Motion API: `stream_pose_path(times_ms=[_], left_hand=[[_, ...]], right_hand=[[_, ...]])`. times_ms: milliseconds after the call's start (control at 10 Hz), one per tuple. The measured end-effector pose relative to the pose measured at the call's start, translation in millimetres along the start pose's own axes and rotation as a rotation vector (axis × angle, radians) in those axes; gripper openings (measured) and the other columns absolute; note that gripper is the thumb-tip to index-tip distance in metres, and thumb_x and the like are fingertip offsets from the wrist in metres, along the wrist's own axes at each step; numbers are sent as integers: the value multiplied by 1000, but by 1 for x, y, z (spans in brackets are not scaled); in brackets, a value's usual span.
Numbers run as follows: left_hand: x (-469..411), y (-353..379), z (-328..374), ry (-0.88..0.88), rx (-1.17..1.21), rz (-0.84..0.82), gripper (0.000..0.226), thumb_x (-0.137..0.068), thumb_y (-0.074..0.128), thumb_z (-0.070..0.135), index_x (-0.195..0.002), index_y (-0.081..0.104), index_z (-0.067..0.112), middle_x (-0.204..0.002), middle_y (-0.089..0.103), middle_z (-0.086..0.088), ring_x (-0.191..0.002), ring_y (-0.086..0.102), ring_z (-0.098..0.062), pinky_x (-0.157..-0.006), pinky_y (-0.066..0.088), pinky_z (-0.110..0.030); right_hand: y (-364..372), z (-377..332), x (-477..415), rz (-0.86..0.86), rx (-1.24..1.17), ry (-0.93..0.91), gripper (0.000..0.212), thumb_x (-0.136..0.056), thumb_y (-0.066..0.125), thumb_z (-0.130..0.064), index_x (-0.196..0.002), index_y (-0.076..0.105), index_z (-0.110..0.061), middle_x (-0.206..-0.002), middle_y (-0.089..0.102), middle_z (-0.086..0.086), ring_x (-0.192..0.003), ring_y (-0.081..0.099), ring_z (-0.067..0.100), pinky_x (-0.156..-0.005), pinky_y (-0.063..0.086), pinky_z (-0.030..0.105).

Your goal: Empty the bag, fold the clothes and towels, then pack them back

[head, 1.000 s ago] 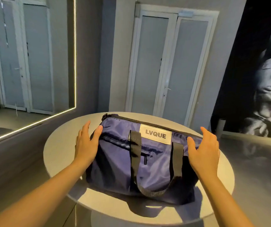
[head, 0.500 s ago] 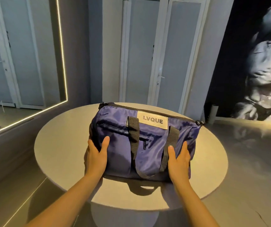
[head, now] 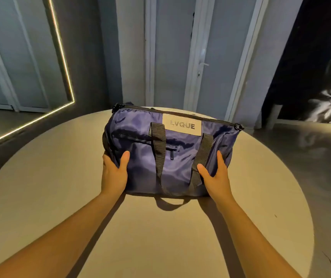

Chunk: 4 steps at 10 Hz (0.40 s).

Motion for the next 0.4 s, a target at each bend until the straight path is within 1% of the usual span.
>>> stream_pose_path(times_ms=[100,200,300,400], left_hand=[[-25,1,4,-107,-66,-103,79,-93,57,61,-150,28,15,-152,46,-11,-134,48,-38,-108,44,-50],[-43,-17,30,-229,-133,-228,94,-80,66,67,-150,36,13,-151,49,-11,-134,50,-37,-107,44,-49],[-59,-46,81,-290,-202,-164,108,-76,74,66,-157,30,11,-158,37,-15,-140,43,-40,-111,42,-52],[-70,-72,154,-288,-209,-92,107,-74,70,74,-156,33,16,-158,34,-15,-138,44,-39,-110,43,-50]], right_hand=[[-5,-9,-27,-83,0,68,90,-91,69,-48,-161,13,-40,-168,17,-11,-154,20,21,-123,26,52],[-21,-32,-41,-164,18,232,83,-90,73,-45,-159,29,-31,-164,31,-6,-149,32,25,-120,34,52],[-45,-82,-61,-63,92,312,36,-86,79,-39,-105,72,-9,-116,71,17,-108,65,34,-94,55,55],[-64,-159,-76,-58,13,407,49,-86,79,-39,-87,69,9,-86,66,31,-78,66,38,-67,52,40]])
Point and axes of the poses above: each hand's wrist, its own x-axis away from the middle knuckle, its own y-axis out of the palm, z = x × y, the point moved 2 cm from there along -x, towards the middle knuckle
